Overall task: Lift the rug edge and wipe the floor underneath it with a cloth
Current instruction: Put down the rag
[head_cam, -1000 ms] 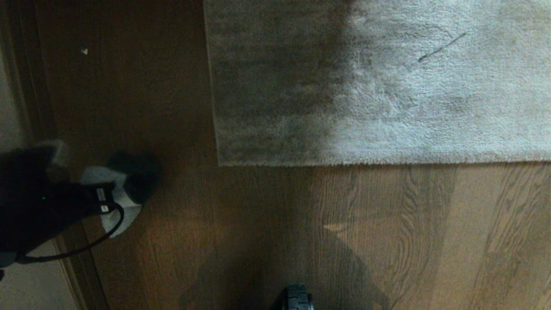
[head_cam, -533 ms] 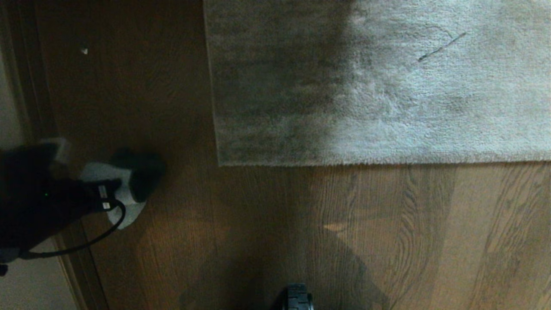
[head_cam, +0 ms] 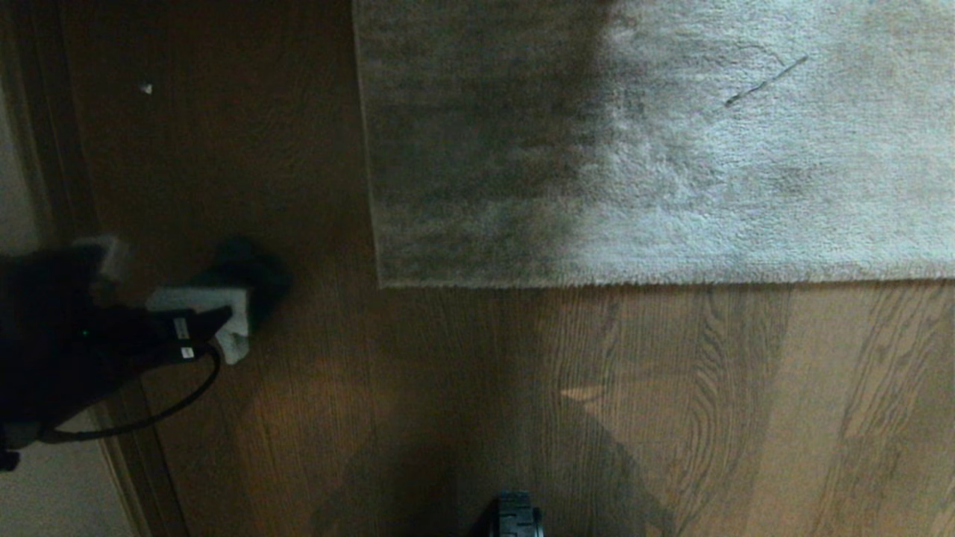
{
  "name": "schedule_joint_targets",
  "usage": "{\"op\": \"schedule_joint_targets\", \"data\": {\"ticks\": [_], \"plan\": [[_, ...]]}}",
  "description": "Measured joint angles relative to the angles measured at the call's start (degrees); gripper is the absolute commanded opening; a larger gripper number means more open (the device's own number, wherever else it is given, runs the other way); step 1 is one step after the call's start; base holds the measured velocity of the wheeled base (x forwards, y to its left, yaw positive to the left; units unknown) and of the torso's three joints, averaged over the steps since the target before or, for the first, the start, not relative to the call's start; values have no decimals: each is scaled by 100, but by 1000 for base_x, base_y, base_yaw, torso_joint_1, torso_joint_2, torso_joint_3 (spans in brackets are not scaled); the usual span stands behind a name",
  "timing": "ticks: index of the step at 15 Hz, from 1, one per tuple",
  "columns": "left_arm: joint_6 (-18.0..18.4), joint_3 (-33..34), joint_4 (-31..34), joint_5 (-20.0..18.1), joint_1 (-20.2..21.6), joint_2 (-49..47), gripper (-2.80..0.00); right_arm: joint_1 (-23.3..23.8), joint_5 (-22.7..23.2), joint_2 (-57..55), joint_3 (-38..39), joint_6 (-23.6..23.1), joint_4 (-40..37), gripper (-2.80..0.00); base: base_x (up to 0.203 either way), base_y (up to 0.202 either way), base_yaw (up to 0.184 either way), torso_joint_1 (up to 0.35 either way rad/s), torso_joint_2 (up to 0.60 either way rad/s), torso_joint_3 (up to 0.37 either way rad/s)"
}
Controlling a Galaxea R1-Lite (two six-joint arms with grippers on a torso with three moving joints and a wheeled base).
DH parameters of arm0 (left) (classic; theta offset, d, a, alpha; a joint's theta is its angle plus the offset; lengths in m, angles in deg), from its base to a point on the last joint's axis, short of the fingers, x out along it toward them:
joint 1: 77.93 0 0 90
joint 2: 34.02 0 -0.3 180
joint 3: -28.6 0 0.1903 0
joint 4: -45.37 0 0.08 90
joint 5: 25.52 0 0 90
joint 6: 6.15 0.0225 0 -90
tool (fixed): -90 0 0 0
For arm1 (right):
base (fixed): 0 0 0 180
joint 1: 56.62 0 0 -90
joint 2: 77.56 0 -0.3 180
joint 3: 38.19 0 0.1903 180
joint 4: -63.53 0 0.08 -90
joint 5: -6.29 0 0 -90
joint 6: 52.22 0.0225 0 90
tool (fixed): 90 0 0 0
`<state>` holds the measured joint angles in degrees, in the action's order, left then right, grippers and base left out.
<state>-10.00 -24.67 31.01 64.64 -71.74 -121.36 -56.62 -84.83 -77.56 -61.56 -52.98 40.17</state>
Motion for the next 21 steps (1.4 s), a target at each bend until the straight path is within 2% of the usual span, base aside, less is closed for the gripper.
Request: {"op": "schedule_joint_targets", "data": {"ticks": [7, 21], "plan": [[12, 80, 21, 9, -16, 127, 0, 0, -2, 0, 0, 0, 0, -280, 0, 0, 0, 0, 0, 0], [-6, 1155, 118, 22, -16, 1110, 0, 0, -2, 0, 0, -1, 0, -280, 0, 0, 0, 0, 0, 0]]}}
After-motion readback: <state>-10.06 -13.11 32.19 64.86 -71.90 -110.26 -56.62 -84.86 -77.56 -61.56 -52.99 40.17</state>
